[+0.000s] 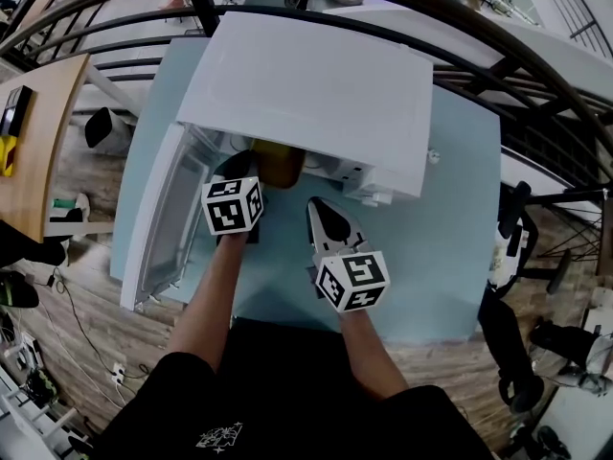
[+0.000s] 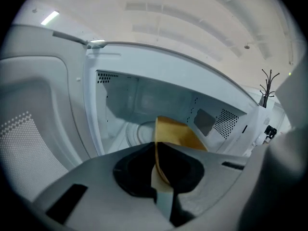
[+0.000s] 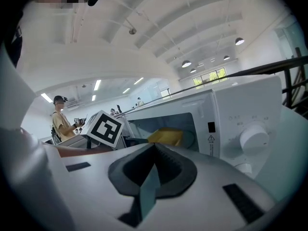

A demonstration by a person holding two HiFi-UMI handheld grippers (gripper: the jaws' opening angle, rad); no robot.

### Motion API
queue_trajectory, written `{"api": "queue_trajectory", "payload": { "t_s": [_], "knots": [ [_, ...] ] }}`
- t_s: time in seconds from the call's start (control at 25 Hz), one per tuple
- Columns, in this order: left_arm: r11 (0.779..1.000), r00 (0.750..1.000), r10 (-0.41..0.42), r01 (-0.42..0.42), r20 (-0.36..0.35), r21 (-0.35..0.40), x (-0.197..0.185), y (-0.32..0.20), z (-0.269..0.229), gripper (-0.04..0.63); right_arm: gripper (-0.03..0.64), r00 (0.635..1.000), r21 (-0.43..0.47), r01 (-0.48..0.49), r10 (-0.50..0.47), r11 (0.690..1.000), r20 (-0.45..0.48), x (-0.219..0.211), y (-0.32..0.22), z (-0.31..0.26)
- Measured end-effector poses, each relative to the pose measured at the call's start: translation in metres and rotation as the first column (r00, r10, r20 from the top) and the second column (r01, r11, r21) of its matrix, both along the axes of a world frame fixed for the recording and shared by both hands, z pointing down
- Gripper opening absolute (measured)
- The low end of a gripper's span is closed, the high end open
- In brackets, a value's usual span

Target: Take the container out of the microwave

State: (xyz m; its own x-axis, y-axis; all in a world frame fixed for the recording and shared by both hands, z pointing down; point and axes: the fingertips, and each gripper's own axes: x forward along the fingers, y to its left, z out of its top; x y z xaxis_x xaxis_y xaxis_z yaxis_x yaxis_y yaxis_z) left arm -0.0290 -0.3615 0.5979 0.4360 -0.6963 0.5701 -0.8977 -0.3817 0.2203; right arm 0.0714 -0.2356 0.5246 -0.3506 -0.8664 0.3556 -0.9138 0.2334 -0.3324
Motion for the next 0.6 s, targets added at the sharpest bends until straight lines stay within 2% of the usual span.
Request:
{"api": "queue_trajectory", "payload": {
  "t_s": [0.6],
  "knots": [
    [0.999,0.999,-0.052,0.052,-0.003,-0.002,-0.021,0.037,-0.008,0.025,0.006,0.998,0.022,0.061,-0.061,0.998,-0.013,-0.009,0.018,-0.014]
  ]
}}
